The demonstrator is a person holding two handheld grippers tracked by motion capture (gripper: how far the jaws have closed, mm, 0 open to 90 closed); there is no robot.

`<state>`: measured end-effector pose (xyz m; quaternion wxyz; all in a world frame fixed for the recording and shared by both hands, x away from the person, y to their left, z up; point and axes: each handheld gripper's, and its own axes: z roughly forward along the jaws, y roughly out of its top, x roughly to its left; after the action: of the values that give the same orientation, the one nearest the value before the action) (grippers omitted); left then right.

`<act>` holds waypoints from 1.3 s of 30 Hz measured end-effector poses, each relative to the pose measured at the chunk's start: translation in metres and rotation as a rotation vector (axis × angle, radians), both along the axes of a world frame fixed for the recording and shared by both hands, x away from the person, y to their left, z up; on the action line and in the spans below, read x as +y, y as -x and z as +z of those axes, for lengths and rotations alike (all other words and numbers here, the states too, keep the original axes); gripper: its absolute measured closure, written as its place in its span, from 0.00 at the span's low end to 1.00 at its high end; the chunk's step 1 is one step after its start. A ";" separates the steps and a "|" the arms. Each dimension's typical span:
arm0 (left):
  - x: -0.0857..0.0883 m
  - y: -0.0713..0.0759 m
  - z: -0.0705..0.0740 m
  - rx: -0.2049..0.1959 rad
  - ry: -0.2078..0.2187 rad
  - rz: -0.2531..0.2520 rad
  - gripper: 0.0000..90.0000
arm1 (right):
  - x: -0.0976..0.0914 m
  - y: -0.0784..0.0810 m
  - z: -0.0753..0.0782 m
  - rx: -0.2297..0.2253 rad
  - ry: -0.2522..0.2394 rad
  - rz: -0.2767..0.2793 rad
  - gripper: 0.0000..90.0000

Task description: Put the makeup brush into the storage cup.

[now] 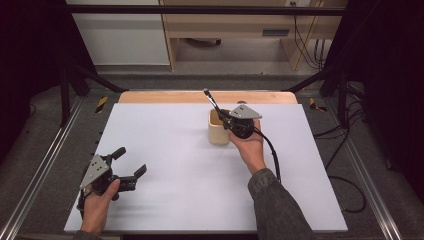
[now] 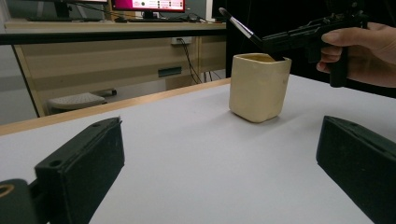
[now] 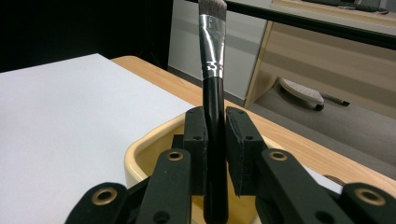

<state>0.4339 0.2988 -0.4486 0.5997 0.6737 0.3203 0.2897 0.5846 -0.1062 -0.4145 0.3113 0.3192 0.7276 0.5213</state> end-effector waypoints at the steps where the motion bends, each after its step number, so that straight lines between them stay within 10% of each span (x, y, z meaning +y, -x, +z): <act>1: 0.000 0.000 0.000 0.000 0.000 0.000 0.01 | 0.000 0.000 0.000 0.001 0.002 0.002 0.88; 39: -0.001 0.000 0.000 0.001 -0.001 0.002 0.01 | -0.009 0.012 0.012 -0.001 -0.021 0.015 0.84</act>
<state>0.4338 0.2981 -0.4485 0.5991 0.6738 0.3209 0.2901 0.5725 -0.1156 -0.4029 0.3045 0.3168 0.7241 0.5316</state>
